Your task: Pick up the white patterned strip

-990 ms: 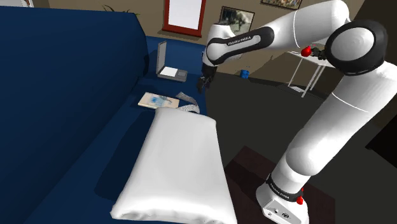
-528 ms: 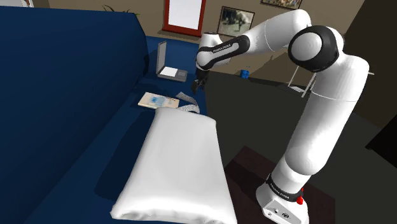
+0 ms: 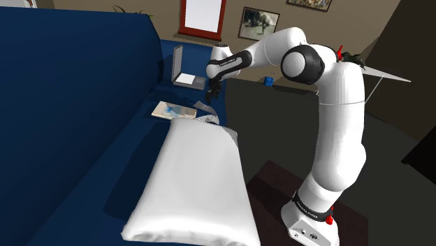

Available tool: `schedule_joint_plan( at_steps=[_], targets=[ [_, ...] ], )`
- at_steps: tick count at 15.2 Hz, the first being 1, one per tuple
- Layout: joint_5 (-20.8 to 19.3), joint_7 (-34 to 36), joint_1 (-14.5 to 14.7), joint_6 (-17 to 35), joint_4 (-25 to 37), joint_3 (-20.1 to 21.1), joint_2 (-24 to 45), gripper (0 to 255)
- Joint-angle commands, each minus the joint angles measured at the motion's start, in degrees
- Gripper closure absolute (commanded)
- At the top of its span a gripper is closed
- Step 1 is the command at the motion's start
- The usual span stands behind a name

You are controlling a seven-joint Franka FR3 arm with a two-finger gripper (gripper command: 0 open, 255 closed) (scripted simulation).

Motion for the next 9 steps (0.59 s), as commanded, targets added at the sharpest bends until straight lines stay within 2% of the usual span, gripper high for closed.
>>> schedule_joint_plan(
  at_steps=[1,2,9],
  targets=[
    [0.2,-0.7,-0.7,-0.6,6.0,-0.2,5.3,0],
    [0.2,-1.0,-0.9,-0.9,8.0,-0.2,7.0,0],
    [0.1,-0.5,-1.0,3.1,6.4,-0.2,9.4,0]
  ],
)
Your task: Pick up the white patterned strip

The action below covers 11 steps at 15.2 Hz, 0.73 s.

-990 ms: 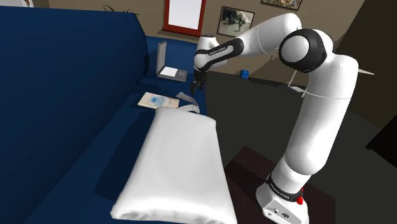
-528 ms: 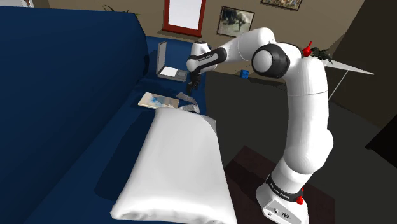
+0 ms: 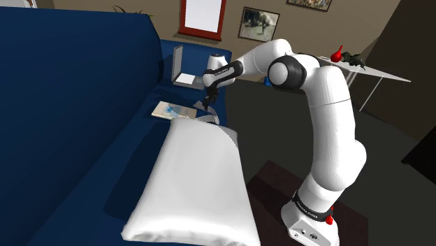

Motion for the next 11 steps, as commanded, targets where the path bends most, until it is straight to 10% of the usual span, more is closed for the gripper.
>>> schedule_joint_plan(
  at_steps=[1,2,3,11],
  targets=[
    [0.0,0.2,0.0,1.0,-0.5,0.0,0.4,0],
    [0.0,0.2,0.0,1.0,-0.5,0.0,0.4,0],
    [-0.1,0.2,0.1,1.1,-0.8,0.0,0.3,255],
    [-0.1,0.2,0.1,1.1,-0.8,0.0,0.3,255]
  ],
)
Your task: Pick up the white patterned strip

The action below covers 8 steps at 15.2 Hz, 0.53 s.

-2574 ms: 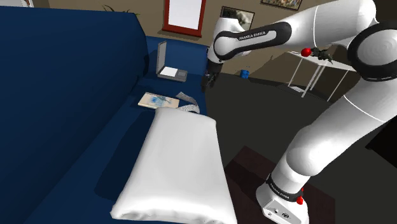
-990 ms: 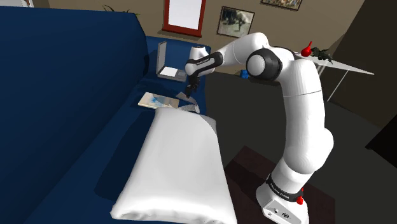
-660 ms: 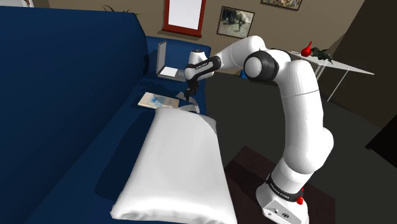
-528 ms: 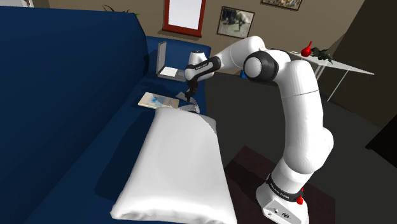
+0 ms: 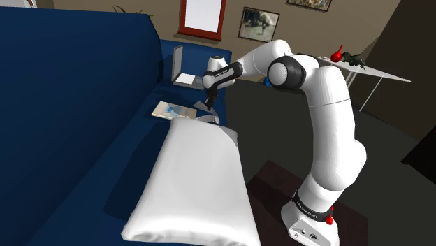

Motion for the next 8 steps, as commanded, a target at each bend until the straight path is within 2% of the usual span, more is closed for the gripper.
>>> schedule_joint_plan(
  at_steps=[1,8],
  targets=[
    [0.0,0.0,0.0,-0.1,0.2,0.0,0.1,255],
    [0.1,-0.5,0.0,-4.1,1.8,0.0,-2.4,255]
  ],
)
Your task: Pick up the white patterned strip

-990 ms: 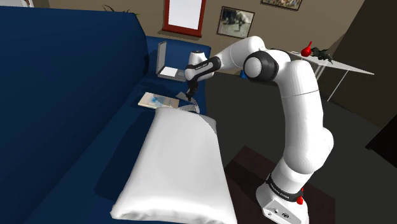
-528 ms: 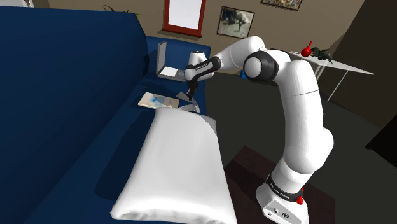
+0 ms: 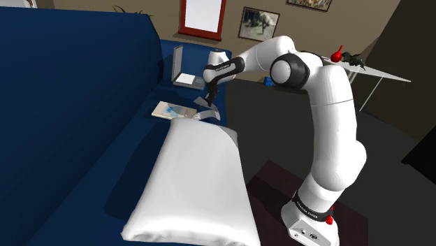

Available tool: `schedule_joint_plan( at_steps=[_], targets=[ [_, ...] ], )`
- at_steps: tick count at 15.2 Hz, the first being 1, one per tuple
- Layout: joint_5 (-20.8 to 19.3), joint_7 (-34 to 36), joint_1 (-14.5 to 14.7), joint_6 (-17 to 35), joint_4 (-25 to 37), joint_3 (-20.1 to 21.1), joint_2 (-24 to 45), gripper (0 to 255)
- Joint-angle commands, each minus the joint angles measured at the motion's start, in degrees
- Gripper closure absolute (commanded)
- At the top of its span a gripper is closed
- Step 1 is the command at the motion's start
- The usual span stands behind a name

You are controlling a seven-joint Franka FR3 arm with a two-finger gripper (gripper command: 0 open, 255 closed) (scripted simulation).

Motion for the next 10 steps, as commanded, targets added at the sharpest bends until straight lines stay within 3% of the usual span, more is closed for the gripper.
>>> schedule_joint_plan(
  at_steps=[1,10],
  targets=[
    [0.1,-0.2,0.0,-1.4,0.8,0.0,-0.6,255],
    [0.2,-0.7,0.0,-5.8,3.2,0.0,-2.6,255]
  ],
)
